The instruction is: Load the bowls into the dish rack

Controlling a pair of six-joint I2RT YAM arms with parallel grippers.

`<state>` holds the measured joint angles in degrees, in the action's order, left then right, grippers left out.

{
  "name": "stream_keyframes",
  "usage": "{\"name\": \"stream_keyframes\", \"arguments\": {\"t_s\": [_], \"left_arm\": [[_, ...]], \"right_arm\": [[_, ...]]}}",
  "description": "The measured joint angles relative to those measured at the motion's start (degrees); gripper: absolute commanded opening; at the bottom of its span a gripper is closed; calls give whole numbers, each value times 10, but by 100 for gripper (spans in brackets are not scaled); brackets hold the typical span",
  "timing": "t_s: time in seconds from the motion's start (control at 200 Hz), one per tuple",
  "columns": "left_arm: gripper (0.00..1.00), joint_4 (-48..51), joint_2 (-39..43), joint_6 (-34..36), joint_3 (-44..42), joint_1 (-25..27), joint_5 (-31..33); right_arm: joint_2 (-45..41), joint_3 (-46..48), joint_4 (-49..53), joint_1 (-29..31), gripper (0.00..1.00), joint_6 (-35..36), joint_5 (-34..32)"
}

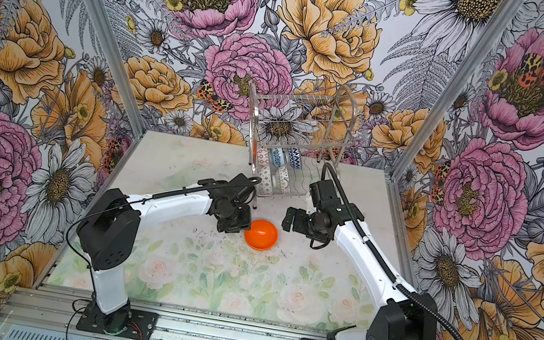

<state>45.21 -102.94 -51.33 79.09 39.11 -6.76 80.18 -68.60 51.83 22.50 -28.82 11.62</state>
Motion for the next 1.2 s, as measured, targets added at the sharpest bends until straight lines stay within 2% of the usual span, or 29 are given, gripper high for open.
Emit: {"name": "stream_keyframes", "arguments": {"t_s": [0.03, 0.095, 0.165, 0.215, 0.23, 0.445, 0.59, 0.856, 1.196], "left_arm": [[56, 0, 14, 0, -1, -5, 1], [71, -1, 43, 1, -7, -19, 4], [81, -3, 74, 1, -18, -38, 7], [96, -2, 92, 5, -29, -52, 9], [98, -2, 97, 3, -32, -56, 9], [99, 1, 166, 3, -98, -120, 10], [99, 4, 217, 3, -131, -153, 10], [99, 4, 257, 9, -170, -187, 2], [99, 5, 257, 35, -183, -221, -17]], "right_arm": [[2, -4, 0, 4, 99, 2, 0], [7, -13, -1, 17, 99, 7, -1], [17, -24, -2, 35, 99, 15, -5], [27, -31, -3, 51, 99, 21, -8], [31, -34, -3, 57, 99, 24, -10], [94, -71, -5, 129, 99, 57, -39], [152, -103, -4, 172, 92, 78, -59], [255, -164, -4, 225, 75, 110, -80], [320, -178, 2, 258, 44, 131, -106]]}}
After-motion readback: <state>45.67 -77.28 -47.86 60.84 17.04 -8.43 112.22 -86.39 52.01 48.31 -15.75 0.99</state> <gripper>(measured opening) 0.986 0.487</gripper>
